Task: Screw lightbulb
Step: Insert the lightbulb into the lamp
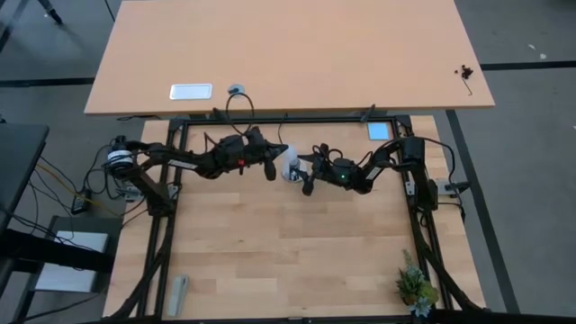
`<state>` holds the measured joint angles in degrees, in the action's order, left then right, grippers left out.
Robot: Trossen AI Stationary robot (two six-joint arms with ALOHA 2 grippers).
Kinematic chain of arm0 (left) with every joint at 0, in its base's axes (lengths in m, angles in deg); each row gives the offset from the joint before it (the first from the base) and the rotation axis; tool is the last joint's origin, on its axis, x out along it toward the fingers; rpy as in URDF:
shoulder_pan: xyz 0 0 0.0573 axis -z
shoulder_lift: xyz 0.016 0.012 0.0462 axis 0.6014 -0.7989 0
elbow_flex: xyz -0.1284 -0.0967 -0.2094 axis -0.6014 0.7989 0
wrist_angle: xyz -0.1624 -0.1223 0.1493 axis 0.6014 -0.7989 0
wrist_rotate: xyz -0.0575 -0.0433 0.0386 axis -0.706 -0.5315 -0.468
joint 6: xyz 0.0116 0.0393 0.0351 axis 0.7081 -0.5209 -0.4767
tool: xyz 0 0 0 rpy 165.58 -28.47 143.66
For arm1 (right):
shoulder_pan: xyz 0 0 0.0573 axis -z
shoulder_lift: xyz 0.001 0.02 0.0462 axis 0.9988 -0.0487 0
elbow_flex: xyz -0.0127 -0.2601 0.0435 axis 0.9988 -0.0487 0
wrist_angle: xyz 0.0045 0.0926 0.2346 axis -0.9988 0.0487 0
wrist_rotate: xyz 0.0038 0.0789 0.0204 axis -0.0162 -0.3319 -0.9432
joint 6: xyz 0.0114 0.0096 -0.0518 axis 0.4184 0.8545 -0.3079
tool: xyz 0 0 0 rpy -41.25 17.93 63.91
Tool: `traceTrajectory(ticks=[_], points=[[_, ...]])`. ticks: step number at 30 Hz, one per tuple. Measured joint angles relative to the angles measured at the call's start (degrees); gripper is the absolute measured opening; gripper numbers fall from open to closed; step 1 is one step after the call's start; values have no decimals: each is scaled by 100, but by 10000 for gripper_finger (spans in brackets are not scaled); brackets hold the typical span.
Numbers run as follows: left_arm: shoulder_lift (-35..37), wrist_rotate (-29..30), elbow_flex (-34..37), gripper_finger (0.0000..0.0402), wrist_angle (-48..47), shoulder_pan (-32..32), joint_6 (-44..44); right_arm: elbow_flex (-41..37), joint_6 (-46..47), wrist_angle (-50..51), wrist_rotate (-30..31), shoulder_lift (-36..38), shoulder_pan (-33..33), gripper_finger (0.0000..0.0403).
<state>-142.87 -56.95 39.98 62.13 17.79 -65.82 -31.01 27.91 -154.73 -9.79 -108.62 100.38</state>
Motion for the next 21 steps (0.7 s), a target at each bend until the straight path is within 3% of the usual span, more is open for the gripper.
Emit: traceTrajectory(ticks=[9, 21], points=[[468, 577, -2, 0, -1057, -167, -107, 4, 0, 24, 0, 0, 0, 232], [418, 216, -2, 0, -1432, -205, -282, 14, 0, -113, 2, 2, 0, 227]])
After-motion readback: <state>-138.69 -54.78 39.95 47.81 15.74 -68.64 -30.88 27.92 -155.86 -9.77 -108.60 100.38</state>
